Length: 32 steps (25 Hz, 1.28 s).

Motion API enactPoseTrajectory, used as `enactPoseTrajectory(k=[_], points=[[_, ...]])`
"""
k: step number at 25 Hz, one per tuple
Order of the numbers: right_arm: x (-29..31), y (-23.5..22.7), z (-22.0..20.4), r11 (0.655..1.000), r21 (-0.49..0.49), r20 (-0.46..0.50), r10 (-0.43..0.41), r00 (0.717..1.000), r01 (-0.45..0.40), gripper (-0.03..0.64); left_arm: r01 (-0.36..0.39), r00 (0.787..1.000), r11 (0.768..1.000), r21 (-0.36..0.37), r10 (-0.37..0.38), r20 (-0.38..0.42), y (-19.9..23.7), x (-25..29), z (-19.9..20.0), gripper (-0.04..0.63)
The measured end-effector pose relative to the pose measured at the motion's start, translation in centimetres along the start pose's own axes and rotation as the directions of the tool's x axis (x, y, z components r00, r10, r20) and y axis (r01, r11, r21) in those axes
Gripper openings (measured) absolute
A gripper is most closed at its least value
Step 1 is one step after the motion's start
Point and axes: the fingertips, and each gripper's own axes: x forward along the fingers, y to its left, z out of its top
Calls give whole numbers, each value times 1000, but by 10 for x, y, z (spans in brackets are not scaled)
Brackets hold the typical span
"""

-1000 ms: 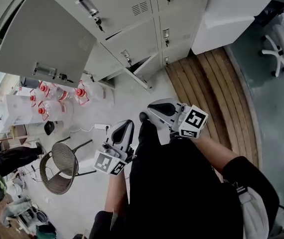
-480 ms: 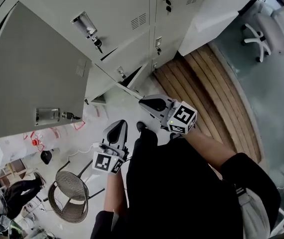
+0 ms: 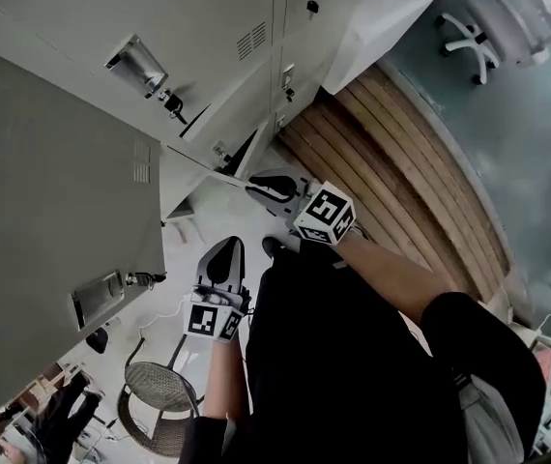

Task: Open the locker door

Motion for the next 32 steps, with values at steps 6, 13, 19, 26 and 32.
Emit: enactPoseTrajectory(k=[6, 13, 19, 26, 32], points=[[41, -40, -28, 997, 27, -24, -68, 997, 69, 114, -35, 998, 999, -5, 35, -46, 24, 4, -14, 18], [89, -74, -54, 993, -20, -38, -116, 992, 116, 127, -36, 996, 999, -22, 34, -77, 28, 9, -14, 18], [123, -88, -85, 992, -49, -93, -123, 988, 119, 146, -40, 998, 999, -31, 38, -58, 38, 8, -7, 18], [146, -95, -107, 991, -52, -119, -125, 985, 120, 152, -62, 994, 997, -45, 58, -95, 45, -5, -20, 18], [158, -102, -116, 984, -77, -131, -170, 977, 161, 153, -94, 985, 995, -35, 88, -149, 48, -21, -36, 18]])
